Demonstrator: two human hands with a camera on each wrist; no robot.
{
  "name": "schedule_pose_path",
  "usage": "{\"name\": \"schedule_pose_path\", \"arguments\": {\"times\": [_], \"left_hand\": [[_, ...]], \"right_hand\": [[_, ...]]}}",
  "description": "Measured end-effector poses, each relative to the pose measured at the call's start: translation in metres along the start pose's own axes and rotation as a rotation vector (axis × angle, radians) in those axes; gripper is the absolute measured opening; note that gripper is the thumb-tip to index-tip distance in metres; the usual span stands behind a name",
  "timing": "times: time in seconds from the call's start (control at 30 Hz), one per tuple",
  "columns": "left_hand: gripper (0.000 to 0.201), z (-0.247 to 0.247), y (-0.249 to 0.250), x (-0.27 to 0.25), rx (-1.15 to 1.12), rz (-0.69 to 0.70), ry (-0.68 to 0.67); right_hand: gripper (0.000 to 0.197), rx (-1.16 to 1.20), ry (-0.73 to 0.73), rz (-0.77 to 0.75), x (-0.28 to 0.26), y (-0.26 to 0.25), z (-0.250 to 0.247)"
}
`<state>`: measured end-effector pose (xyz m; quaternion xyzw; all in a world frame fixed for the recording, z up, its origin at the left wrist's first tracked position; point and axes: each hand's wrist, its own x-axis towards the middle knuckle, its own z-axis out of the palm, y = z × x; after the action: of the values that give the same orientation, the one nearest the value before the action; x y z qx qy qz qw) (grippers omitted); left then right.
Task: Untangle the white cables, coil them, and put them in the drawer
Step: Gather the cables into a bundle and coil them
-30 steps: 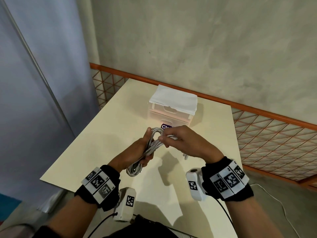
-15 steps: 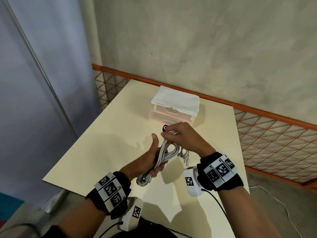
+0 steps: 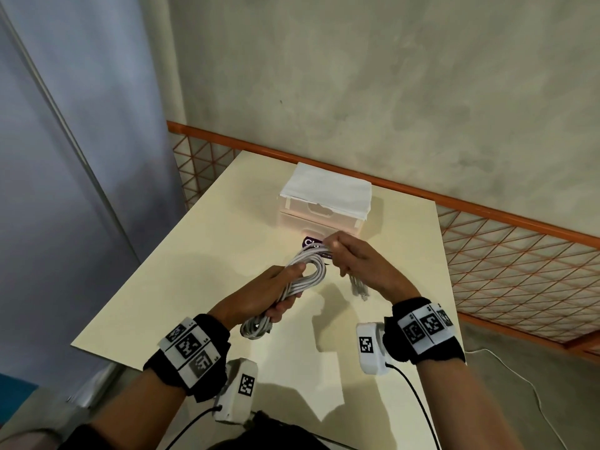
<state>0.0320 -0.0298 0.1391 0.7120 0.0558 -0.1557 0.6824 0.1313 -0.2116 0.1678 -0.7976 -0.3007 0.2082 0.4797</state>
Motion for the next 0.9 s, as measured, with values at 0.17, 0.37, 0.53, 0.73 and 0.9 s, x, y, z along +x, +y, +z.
{"name": "schedule_pose_path", "arguments": {"times": [0.17, 0.37, 0.53, 0.73, 0.9], "left_hand": [[0.047, -0.008, -0.002, 0.001, -0.059, 0.059, 0.088], [0.051, 0.003, -0.003, 0.006, -0.03, 0.14, 0.276], [0.049, 0.011, -0.005, 0.007, -0.006, 0.24, 0.378], [0.031, 0.007, -0.004, 0.009, -0.035, 0.315, 0.311], [0.008, 0.008, 0.001, 0.01, 0.012, 0.325, 0.237]], "right_hand": [[0.031, 0.062, 0.178, -0.007, -0.01, 0.013, 0.03], [0.037, 0.057, 0.398, 0.042, -0.006, 0.007, 0.072], [0.045, -0.004, 0.421, 0.058, -0.004, -0.004, 0.075], [0.042, 0.141, 0.385, 0.137, 0.001, -0.015, 0.072], [0.038, 0.321, 0.392, 0.18, 0.004, -0.018, 0.074]]}}
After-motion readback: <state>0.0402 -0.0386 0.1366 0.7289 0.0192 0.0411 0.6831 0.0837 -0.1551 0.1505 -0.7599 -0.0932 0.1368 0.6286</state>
